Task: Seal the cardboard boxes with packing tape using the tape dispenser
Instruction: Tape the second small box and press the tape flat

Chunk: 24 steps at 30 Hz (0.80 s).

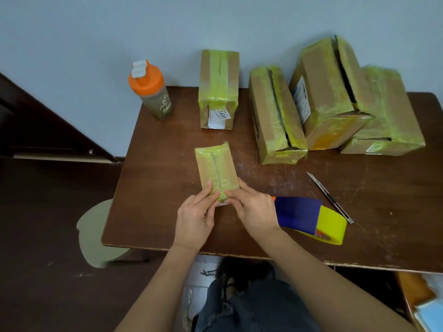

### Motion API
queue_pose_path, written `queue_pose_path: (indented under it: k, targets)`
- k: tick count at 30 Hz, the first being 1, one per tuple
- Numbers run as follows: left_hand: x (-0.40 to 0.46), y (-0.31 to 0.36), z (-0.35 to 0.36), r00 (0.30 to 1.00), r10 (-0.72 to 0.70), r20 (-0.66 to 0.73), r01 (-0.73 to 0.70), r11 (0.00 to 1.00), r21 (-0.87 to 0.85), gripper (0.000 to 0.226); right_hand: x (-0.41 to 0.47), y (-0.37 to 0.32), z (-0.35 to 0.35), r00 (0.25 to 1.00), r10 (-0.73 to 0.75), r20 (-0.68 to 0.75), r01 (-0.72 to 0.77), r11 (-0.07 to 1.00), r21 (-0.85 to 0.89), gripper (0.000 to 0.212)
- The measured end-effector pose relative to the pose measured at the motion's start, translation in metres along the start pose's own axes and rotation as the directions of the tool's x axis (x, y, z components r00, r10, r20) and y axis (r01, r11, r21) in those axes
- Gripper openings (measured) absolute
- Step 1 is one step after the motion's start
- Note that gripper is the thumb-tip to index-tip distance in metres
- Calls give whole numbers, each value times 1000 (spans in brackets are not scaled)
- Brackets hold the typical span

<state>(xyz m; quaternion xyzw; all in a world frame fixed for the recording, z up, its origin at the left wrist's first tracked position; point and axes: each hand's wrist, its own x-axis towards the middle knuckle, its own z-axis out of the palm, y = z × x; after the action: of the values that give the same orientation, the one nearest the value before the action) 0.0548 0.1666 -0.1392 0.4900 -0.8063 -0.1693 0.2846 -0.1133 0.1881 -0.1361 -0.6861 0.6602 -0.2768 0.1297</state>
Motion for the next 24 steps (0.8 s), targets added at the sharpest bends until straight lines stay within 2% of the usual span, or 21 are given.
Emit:
queue_pose_path:
  k: [4,9,13,17,19,24]
  targets:
    - [-4,-2,-7,998,-34,52,38,997,-68,39,3,-8,-4,998,20,52,-16,997,-79,30]
    - [0,-5,-8,994,-78,73,87,989,-121,39,3,-13,5,996,49,75,-36,986,-163,27]
    - [0,-7,-15,987,-76,142,101,979,-179,44,2,-2,-3,993,-12,118,17,999,-42,11]
    - [2,-12,-17,983,-80,164,112,974,-198,46,9,0,-13,979,-67,193,61,997,38,10]
    - [2,-11,-14,985,-94,143,119,977,-176,45,11,-3,-14,976,-45,211,38,999,39,12]
    - [0,-9,-16,978,-118,171,152,967,-204,46,10,3,-24,962,16,273,-64,983,170,30]
